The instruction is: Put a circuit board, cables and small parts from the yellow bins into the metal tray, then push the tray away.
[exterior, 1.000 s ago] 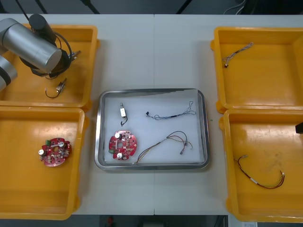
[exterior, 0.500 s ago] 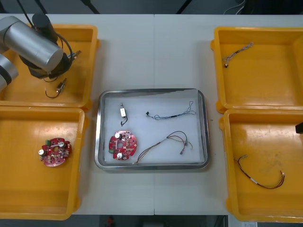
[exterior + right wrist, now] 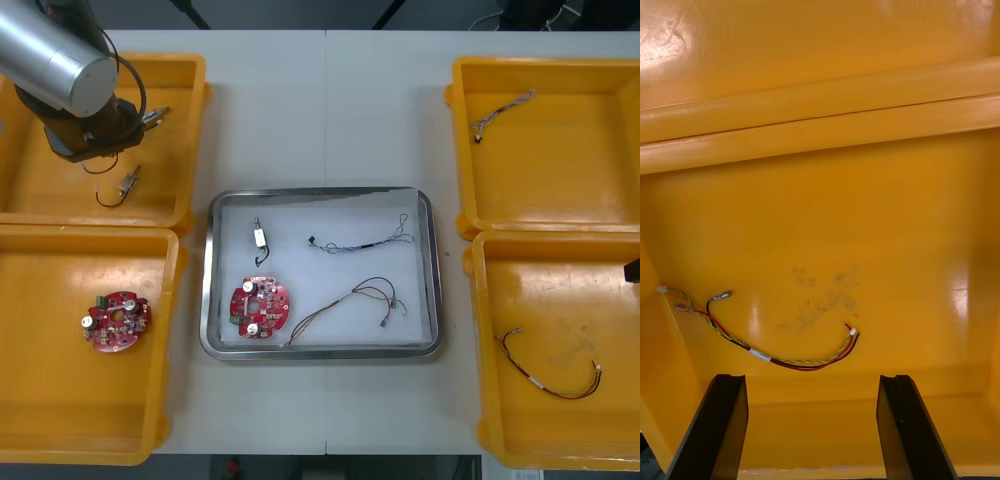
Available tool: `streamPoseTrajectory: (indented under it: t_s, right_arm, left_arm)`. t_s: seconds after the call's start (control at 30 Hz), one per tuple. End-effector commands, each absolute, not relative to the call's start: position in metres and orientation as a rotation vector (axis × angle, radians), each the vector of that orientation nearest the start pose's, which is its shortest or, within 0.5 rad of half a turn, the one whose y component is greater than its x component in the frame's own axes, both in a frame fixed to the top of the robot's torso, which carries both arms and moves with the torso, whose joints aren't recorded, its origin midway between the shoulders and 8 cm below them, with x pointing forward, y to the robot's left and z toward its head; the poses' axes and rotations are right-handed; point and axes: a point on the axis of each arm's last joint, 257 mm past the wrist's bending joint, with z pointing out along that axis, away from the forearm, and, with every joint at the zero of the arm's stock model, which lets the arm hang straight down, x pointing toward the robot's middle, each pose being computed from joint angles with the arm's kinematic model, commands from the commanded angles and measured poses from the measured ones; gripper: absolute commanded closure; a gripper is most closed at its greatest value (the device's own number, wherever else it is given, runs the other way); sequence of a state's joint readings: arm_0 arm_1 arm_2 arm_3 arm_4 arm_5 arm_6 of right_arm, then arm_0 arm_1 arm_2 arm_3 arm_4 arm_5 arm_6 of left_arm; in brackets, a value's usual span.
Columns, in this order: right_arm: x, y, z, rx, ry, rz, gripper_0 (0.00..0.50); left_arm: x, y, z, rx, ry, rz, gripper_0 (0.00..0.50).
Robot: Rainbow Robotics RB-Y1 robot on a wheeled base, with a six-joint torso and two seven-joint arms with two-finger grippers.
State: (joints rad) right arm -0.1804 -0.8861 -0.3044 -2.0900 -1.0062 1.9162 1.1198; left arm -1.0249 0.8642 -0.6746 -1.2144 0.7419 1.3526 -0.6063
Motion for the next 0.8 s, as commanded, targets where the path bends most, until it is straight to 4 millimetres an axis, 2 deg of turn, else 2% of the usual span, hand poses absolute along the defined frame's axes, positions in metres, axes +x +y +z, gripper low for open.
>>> streamPoseTrajectory:
  t_s: [0.03,0.33,0.6,0.8]
  right_arm:
    - [0.362,-0.391,-0.151,0.212,2.743,0.048,0.0]
    - [0.362,-0.391,-0.151,0.212,2.743,0.048,0.0]
    - [0.362,-0.391,-0.151,0.212,2.743,0.048,0.0]
    - [0.362,-0.391,-0.151,0.212,2.743,0.048,0.0]
  left_arm:
    - [0.607,0.348,-0.084,-0.633,2.391,0.093,0.5]
    - [0.583,0.318,-0.073,-0.572,2.457,0.055,0.5]
    - [0.563,0.275,-0.068,-0.598,2.481,-0.055,0.5]
    - [0.544,0.25,-0.072,-0.618,2.481,-0.102,0.5]
